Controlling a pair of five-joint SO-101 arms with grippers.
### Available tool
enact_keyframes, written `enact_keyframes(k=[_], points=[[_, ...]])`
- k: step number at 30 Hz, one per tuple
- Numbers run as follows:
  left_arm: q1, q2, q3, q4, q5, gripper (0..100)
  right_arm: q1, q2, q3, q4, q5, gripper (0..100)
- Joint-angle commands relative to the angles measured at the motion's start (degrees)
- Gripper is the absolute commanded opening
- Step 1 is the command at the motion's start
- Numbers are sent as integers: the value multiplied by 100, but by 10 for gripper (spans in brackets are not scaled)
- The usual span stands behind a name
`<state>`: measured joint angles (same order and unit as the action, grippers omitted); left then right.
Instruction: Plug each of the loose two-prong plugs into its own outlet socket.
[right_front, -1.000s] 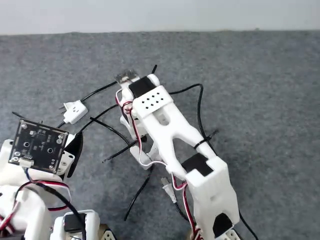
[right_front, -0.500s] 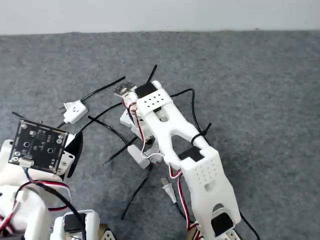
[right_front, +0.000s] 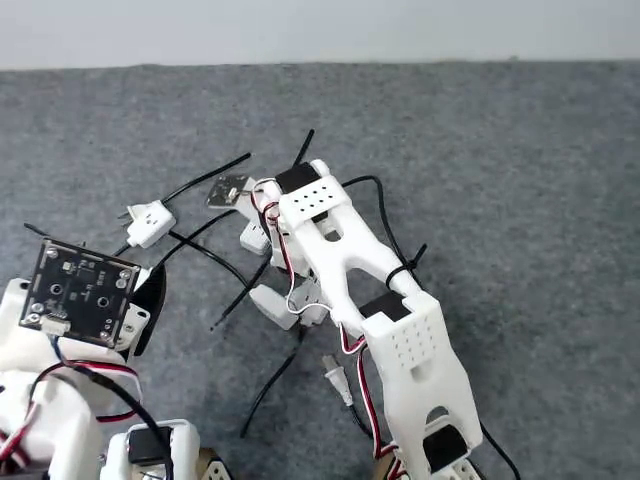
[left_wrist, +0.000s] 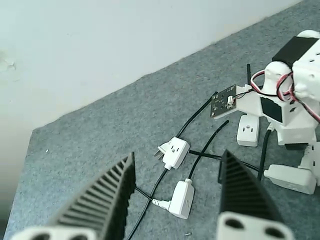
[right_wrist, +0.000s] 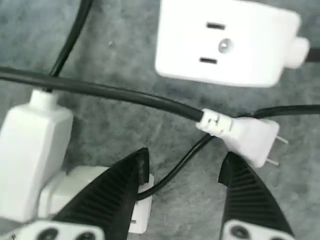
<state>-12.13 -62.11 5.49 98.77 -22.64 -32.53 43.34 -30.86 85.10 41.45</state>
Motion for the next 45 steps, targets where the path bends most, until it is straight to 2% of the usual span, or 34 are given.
enact_keyframes(k=[1, 7, 23, 30, 41, 43, 45], points=[[26, 97, -180, 167, -114, 257, -180, -356, -62, 207, 404, 244], [26, 97, -180, 167, -114, 257, -251, -919, -62, 136, 510, 245], [26, 97, -180, 185, -132, 257, -259, -585, -53, -48, 2523, 245], [0, 97, -180, 185, -290, 257, 303, -48, -53, -1042, 2585, 245], [26, 97, -180, 185, -281, 257, 365, 532, -53, -1051, 2593, 241], [9, 97, -180, 185, -281, 257, 365, 558, -53, -1051, 2593, 199], [0, 97, -180, 185, -281, 257, 365, 567, -53, -1042, 2593, 116]])
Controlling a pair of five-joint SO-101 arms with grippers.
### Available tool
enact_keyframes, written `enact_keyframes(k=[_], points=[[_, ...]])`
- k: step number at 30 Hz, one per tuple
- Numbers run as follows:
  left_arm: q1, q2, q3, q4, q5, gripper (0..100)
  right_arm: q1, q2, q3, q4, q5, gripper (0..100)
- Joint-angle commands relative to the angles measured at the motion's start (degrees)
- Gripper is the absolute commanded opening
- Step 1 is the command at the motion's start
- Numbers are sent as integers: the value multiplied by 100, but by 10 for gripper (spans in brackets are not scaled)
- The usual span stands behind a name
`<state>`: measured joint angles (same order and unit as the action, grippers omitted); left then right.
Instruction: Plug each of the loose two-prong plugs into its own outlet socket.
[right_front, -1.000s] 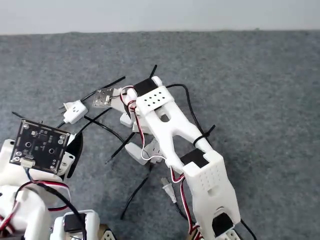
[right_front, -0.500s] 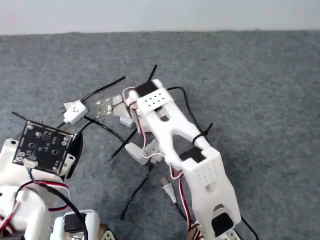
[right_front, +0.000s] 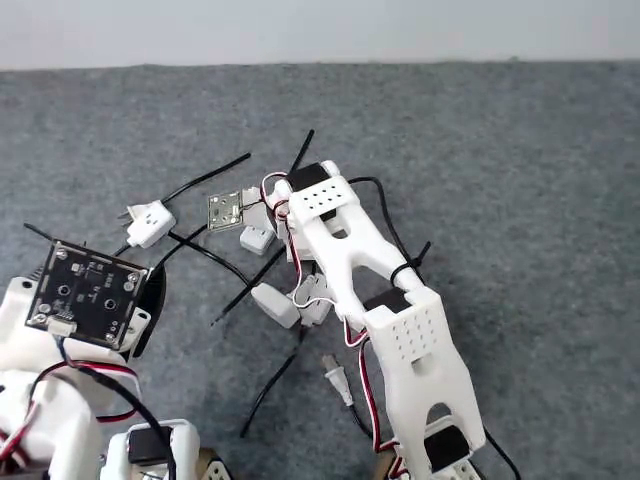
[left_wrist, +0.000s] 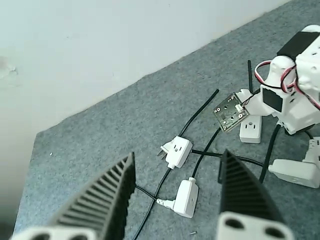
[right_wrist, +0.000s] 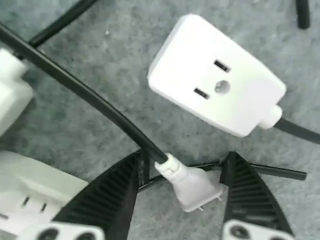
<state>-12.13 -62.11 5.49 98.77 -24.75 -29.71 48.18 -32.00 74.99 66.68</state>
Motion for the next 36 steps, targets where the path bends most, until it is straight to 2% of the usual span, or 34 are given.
enact_keyframes(k=[1, 3, 15, 20, 26, 36], points=[[9, 97, -171, 185, -70, 257, 84, 84, 62, -31, 70, 65], [26, 97, -171, 185, -70, 257, 92, 84, 62, -31, 62, 3], [26, 88, 312, 158, -79, 257, -242, -119, 53, 620, 18, 9], [35, -44, 347, 158, -79, 257, -268, -681, 53, 716, -457, 9], [35, -598, 382, 167, -70, 257, -435, -1464, 53, 1218, -633, 9], [35, -1424, 1174, 18, -70, 257, -646, -3037, 53, 1631, -1407, 9]])
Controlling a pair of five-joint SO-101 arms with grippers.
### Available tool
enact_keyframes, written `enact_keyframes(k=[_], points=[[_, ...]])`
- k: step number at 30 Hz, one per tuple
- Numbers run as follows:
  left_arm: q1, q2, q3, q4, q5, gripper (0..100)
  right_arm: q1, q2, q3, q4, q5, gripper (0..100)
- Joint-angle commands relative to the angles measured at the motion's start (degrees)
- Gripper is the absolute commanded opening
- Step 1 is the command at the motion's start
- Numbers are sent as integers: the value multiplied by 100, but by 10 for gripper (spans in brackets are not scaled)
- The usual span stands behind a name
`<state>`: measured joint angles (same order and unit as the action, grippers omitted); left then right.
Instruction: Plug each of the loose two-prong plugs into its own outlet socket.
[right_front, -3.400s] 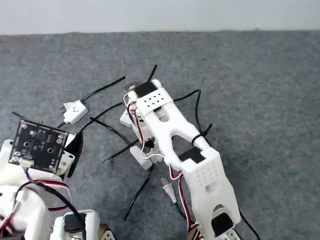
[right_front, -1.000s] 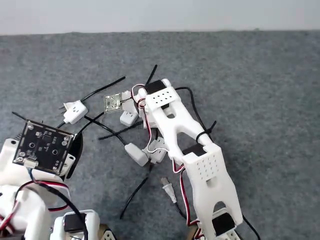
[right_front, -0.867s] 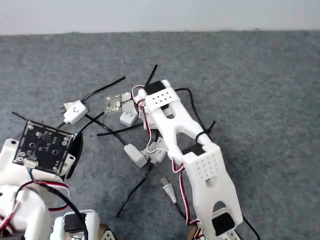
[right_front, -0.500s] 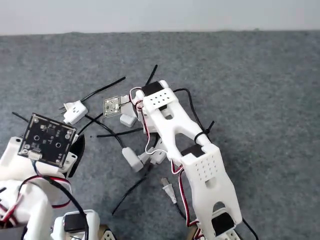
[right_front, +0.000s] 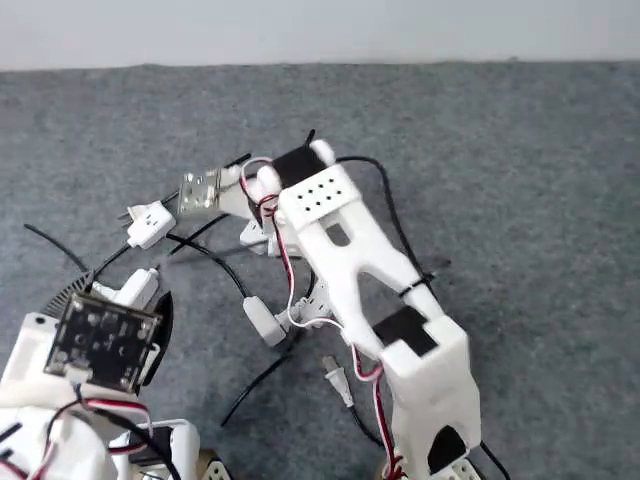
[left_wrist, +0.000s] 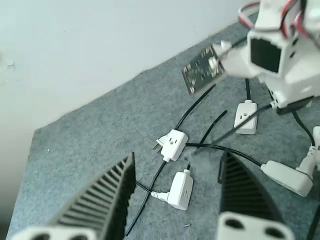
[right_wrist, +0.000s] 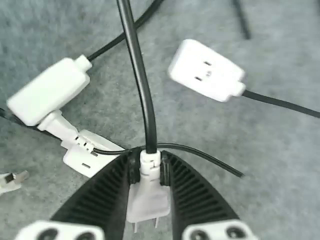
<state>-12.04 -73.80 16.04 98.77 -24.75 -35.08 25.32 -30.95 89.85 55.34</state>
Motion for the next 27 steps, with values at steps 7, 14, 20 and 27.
enact_keyframes(k=[7, 14, 20, 27], points=[[457, -1222, 919, -475, -70, 257, -470, -1991, -53, 497, -862, 9], [1020, -2426, 2229, -1574, -404, 257, -673, -3037, -53, 295, -1837, 9], [1037, -3112, 3284, -2347, -484, 257, -813, -3758, -53, -418, -3174, 9], [1653, -3059, 3741, -3077, -633, 257, -804, -4180, -53, -1103, -3965, 9]])
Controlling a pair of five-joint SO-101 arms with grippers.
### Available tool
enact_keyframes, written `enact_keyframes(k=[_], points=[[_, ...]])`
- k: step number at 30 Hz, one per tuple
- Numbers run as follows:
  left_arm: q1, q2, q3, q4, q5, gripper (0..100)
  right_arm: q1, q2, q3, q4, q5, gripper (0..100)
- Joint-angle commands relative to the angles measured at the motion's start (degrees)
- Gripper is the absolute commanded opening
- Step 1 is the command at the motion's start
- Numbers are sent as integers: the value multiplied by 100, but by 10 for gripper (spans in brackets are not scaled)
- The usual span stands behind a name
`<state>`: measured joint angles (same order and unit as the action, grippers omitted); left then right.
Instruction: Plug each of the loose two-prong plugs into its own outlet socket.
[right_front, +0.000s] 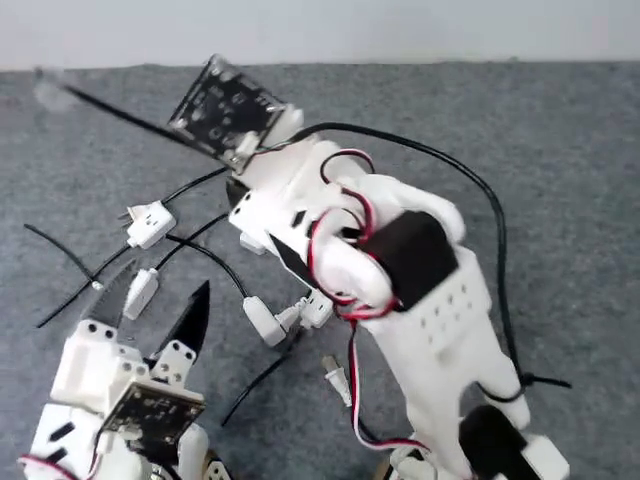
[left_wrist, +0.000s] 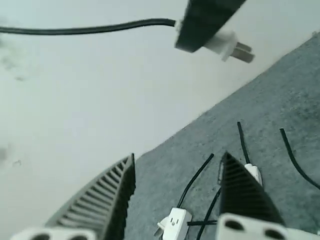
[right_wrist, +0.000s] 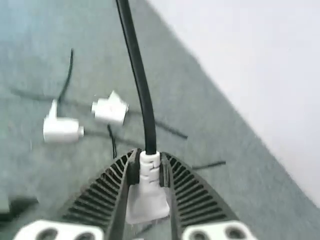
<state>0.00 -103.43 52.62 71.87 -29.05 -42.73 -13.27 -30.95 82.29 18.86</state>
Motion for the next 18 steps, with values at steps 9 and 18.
enact_keyframes(k=[9, 18], points=[[1415, -97, 189, -1125, -712, 257, -479, -418, -44, -585, -343, 9], [1934, -97, 321, -1829, -1213, 257, -822, -752, -141, -479, -343, 9]])
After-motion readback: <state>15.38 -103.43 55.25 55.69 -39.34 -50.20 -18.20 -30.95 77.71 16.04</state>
